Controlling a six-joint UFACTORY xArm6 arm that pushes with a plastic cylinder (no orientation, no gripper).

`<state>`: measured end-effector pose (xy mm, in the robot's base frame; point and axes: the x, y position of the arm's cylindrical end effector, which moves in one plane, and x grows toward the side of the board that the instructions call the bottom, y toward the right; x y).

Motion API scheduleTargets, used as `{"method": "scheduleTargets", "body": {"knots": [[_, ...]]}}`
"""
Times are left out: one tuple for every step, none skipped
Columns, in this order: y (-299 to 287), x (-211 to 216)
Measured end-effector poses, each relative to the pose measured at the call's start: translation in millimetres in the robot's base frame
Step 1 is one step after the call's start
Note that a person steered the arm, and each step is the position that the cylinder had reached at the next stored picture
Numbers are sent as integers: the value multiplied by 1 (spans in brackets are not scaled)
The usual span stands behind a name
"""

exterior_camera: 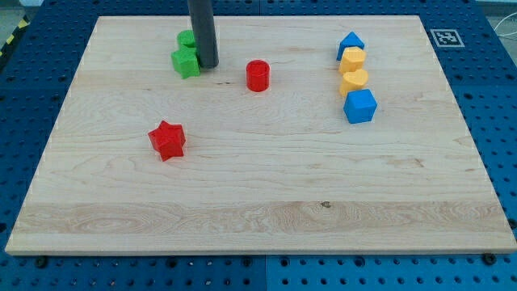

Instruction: Push red circle bottom of the green star

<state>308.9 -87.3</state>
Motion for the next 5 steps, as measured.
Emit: {"method": "scheduleTargets", "body": {"knots": [[30, -10], [94, -10], [138, 3], [140, 38], [135, 50]]}}
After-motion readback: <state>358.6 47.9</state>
